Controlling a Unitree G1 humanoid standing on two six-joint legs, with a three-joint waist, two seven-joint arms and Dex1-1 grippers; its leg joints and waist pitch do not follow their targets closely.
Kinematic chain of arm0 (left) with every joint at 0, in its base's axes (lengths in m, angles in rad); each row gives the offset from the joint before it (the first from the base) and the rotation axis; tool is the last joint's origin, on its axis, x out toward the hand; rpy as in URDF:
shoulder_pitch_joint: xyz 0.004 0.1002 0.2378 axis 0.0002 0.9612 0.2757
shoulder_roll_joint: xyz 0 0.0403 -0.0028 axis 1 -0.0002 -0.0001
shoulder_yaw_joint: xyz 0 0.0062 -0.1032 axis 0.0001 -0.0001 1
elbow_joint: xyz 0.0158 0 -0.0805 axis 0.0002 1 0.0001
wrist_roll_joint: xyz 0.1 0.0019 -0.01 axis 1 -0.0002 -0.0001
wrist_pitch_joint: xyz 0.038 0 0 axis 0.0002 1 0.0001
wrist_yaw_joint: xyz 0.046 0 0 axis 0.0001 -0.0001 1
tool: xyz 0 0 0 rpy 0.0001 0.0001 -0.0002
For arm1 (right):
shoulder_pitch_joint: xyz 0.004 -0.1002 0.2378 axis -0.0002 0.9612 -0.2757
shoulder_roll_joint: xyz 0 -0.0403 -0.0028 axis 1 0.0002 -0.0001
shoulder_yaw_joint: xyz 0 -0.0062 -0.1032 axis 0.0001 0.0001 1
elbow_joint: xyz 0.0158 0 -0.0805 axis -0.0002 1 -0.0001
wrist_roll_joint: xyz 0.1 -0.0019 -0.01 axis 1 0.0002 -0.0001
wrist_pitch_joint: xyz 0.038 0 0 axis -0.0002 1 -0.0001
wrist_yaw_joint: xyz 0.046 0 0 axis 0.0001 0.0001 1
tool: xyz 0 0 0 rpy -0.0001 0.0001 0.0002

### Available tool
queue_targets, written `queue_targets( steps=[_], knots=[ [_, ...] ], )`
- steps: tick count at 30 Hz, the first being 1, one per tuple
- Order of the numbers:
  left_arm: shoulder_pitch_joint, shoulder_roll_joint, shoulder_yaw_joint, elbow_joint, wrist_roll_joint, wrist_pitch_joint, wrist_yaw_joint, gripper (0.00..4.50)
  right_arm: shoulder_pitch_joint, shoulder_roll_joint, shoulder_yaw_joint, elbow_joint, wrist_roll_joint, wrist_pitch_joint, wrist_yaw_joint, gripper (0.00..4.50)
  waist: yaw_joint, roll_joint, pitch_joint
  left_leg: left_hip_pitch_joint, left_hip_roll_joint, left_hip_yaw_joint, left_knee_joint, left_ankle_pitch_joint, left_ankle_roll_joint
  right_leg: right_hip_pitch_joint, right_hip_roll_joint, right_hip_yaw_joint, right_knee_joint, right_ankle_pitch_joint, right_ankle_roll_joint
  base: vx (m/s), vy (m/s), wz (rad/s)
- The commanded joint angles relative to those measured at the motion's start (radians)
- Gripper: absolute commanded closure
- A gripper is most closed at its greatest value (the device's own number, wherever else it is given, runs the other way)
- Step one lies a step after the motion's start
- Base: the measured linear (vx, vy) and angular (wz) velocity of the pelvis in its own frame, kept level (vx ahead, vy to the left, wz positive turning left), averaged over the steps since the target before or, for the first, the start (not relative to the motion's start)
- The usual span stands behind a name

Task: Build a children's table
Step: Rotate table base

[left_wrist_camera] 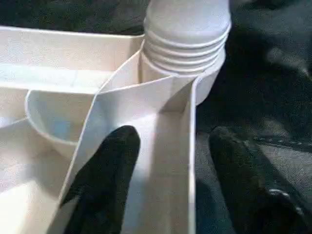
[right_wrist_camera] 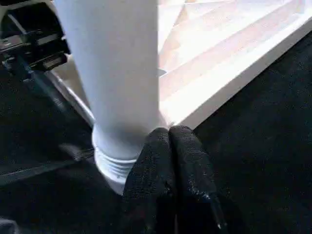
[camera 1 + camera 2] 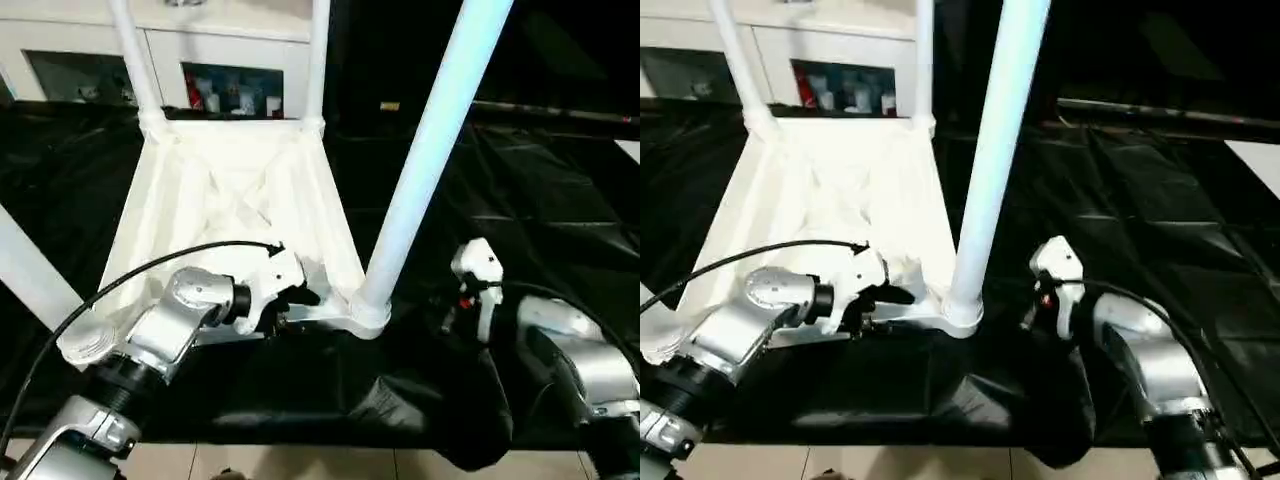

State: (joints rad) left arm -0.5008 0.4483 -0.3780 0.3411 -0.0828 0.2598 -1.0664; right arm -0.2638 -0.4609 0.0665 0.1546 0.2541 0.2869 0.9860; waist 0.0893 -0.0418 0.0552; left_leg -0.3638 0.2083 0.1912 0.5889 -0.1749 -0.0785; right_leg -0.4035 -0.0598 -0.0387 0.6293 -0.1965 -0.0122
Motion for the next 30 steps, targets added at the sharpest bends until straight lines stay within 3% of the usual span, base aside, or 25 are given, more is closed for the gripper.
queue_targets(
  steps=[1, 8, 17, 27, 30],
  knots=[
    [0.006, 0.015, -0.013, 0.023, 0.025, 0.002, -0.007, 2.11, 0.011, -0.012, -0.002, -0.034, 0.015, 0.019, 0.001, 4.50, 0.005, 0.006, -0.061, 0.011, 0.022, -0.015, -0.067, -0.241, 0.006, 0.046, -0.067, 0.039, -0.090, -0.241, -0.163, 0.000, 0.000, 0.00],
    [0.015, 0.021, -0.013, 0.026, 0.027, 0.007, -0.020, 2.64, 0.026, -0.018, 0.000, -0.085, 0.030, 0.063, -0.004, 4.50, 0.007, 0.008, -0.060, 0.010, 0.022, -0.015, -0.068, -0.237, 0.002, 0.046, -0.067, 0.040, -0.088, -0.234, -0.163, 0.000, 0.000, 0.00],
    [0.025, 0.030, -0.028, 0.017, 0.030, 0.022, -0.053, 3.31, 0.035, -0.024, 0.023, -0.099, 0.027, 0.073, 0.016, 4.50, 0.006, 0.006, -0.061, 0.010, 0.022, -0.015, -0.067, -0.232, 0.003, 0.046, -0.068, 0.040, -0.088, -0.232, -0.164, 0.000, 0.000, 0.00],
    [0.028, 0.040, -0.038, 0.023, 0.045, 0.028, -0.080, 4.18, 0.043, -0.055, 0.012, -0.081, 0.019, 0.036, 0.024, 4.50, 0.005, 0.010, -0.060, 0.011, 0.022, -0.014, -0.067, -0.236, 0.004, 0.046, -0.068, 0.040, -0.088, -0.222, -0.171, 0.000, 0.000, 0.00],
    [0.032, 0.045, -0.045, 0.016, 0.043, 0.037, -0.104, 4.38, 0.051, -0.061, 0.003, -0.084, 0.039, 0.056, 0.043, 4.50, 0.007, 0.011, -0.059, 0.012, 0.022, -0.014, -0.067, -0.248, 0.006, 0.045, -0.069, 0.040, -0.092, -0.257, -0.164, 0.000, 0.000, 0.00]
  ],
)
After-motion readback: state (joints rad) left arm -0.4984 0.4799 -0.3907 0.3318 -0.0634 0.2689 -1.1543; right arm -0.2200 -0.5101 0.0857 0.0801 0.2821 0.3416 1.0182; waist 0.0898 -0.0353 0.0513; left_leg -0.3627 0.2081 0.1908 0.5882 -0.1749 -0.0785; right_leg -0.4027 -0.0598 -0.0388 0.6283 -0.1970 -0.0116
